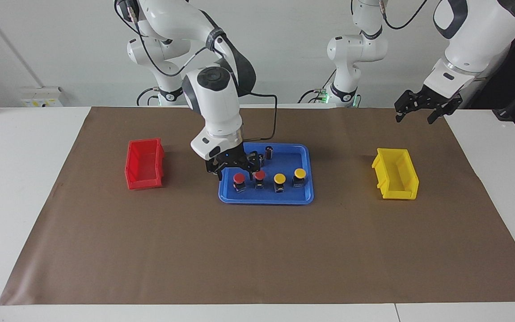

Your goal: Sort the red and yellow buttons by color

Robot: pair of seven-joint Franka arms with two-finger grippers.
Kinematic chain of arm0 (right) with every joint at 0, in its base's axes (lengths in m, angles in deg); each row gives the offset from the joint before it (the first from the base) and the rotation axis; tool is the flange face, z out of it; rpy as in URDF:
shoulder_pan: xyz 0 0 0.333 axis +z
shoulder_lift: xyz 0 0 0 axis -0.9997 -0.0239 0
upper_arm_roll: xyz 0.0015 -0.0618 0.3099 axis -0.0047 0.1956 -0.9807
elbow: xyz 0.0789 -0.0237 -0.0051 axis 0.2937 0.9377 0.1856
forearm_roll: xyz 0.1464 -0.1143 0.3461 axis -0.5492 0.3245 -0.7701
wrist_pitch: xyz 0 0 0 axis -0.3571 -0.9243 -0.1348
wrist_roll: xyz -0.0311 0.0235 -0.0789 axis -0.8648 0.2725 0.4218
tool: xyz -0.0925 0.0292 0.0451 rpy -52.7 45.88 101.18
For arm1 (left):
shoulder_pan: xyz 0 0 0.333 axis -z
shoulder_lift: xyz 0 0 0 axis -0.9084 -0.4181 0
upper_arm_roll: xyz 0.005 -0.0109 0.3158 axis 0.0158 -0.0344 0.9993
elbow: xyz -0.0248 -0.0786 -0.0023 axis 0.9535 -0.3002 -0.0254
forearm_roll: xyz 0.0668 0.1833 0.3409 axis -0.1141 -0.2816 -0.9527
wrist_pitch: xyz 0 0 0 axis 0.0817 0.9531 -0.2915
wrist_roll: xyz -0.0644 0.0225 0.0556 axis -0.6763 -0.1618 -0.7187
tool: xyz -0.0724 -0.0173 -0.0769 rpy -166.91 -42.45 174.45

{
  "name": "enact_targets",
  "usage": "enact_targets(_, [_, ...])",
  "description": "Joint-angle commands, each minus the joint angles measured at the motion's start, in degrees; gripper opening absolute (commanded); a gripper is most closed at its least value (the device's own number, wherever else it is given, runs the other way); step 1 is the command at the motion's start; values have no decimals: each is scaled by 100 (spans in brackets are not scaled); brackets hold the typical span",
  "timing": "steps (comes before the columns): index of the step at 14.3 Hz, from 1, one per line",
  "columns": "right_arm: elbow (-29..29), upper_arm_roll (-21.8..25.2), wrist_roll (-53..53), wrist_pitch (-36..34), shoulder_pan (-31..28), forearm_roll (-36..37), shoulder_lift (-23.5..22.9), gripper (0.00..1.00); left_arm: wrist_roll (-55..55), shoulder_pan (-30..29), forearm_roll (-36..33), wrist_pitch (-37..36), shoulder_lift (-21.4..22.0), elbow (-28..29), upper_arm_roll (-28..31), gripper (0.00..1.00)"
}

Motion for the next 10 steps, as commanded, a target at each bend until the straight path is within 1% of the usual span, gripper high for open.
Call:
enact_targets(1, [639,23,-264,295,-12,126,343,100,7,-40,87,338,282,424,-13,100])
enact_targets(3, [700,23,-362,400,5,127,247,100,-290,30,87,619,354,724,-74,100])
enact_targets(5, [928,23,-388,444,23,127,272,90,-781,56,79,909,380,909,-345,100])
enact_targets(7, [1113,23,-485,550,23,127,325,83,-1457,39,79,1129,223,979,-775,100])
enact_targets(9, [1350,23,-485,891,31,127,351,76,-1898,-14,79,1558,222,1277,-1145,100])
enact_targets(10, [1395,15,-485,954,40,127,343,74,-2161,4,79,1839,213,1487,-1330,100])
